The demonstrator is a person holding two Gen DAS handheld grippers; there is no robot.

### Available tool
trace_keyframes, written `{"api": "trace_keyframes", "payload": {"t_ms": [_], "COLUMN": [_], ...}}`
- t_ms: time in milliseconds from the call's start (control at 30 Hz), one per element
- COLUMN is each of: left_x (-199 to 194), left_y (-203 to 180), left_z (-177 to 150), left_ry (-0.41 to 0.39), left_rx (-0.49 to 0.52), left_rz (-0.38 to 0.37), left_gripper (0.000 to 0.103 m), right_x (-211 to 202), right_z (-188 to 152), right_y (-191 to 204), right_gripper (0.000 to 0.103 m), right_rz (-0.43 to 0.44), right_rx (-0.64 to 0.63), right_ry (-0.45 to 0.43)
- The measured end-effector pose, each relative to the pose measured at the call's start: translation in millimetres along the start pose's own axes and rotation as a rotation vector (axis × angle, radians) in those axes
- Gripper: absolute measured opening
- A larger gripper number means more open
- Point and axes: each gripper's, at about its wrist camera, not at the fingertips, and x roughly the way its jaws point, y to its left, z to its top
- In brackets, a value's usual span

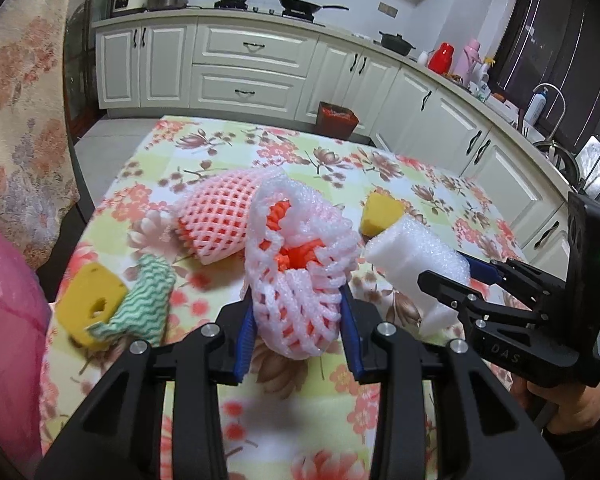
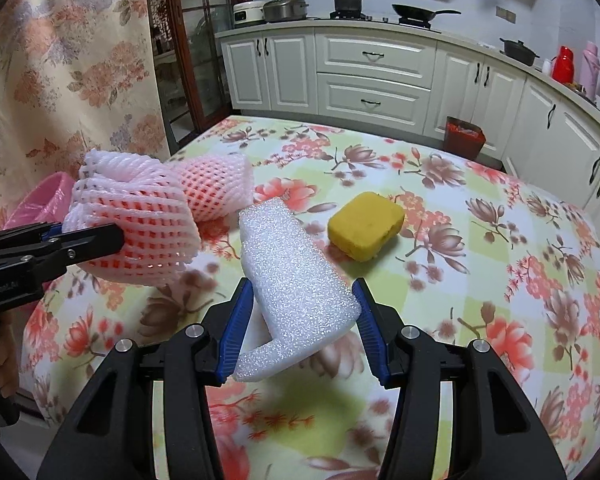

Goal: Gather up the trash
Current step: 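Carry the fruit net with the left tool while the right tool carries the foam sheet to the bin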

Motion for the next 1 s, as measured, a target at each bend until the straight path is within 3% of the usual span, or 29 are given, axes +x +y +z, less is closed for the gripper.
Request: {"api": "trace_keyframes", "payload": {"t_ms": [367, 1000], "left_x": [-55.8, -137.4], "left_y": [19.0, 103.3], "left_z": [-8.3, -22.5], "left_ry": [-0.077, -0.211], "left_rx": [-0.022, -0.169], "left_rz": [0.034, 0.158], "left_gripper": [0.035, 0.035], "right_x": [-27.4, -43.1], "right_z": [4.9, 33.6], "right_y": [33.4, 111.4], "right_gripper": [0.049, 0.049], "right_rz": [0.009, 0.088], "right_rx": [-0.027, -0.101], "right_ry": [-0.039, -0.093]}}
